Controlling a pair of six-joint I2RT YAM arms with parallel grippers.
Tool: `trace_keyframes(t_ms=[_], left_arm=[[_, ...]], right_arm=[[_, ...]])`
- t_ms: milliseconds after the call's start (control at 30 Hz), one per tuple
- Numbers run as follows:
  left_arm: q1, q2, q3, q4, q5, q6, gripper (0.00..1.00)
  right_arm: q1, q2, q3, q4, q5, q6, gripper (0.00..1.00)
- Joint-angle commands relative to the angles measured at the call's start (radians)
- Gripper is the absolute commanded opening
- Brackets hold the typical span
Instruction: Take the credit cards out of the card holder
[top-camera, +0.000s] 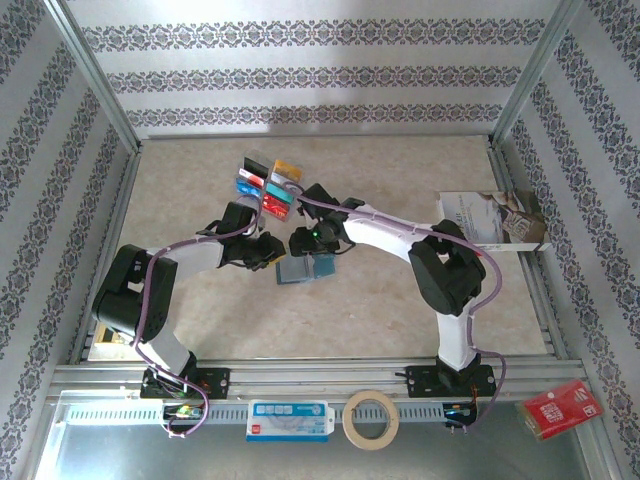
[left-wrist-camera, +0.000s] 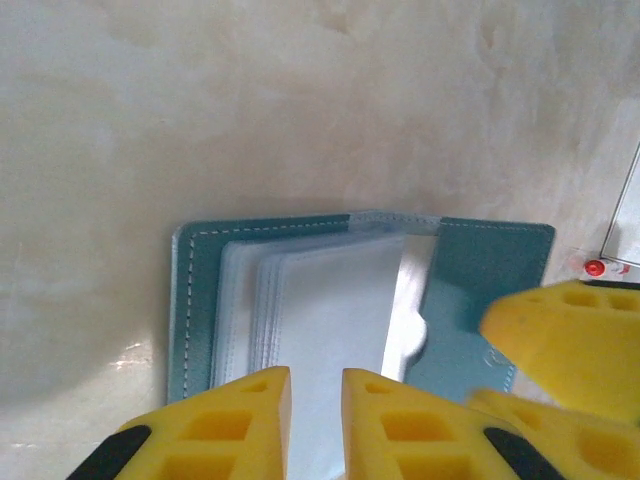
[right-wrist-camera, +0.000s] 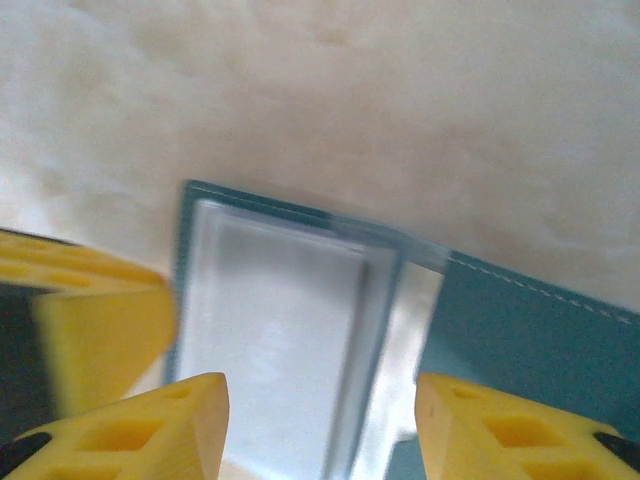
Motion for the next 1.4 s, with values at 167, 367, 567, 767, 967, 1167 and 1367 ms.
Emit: trace_keyframes(t_ms=[167, 367, 567, 767, 967, 1167, 1367], left_arm=[[0.017, 0.030, -0.016, -0.010, -0.009, 0.028, 0.16], [0.017, 0.063, -0.014, -0.001, 0.008, 0.021, 0.14], [0.021, 0.066, -0.020, -0.026, -0.015, 0.026, 0.16], [0.024, 0.045, -0.014, -0.032, -0.008, 0.030, 0.17], [0.024, -0.009, 0.028, -0.057, 0.031, 0.022, 0.19], [0.022, -0.013, 0.018, -0.023, 0.073, -0.008, 0.19], [0.003, 0.021, 0.024, 0.051, 0.136, -0.025, 0.19]], right_arm=[[0.022, 0.075, 0.045, -0.054, -0.028, -0.016, 0.49], [0.017, 0.113, 0.053, -0.098, 0.021, -0.017, 0.49], [0.017, 0.132, 0.033, -0.121, 0.097, -0.042, 0.47], [0.011, 0.160, 0.025, -0.129, 0.121, -0.042, 0.40], [0.007, 0.167, 0.006, -0.110, 0.124, -0.017, 0.31], [-0.010, 0.144, -0.043, -0.038, 0.061, 0.032, 0.28], [-0.008, 0.143, -0.049, -0.031, 0.059, 0.039, 0.27]])
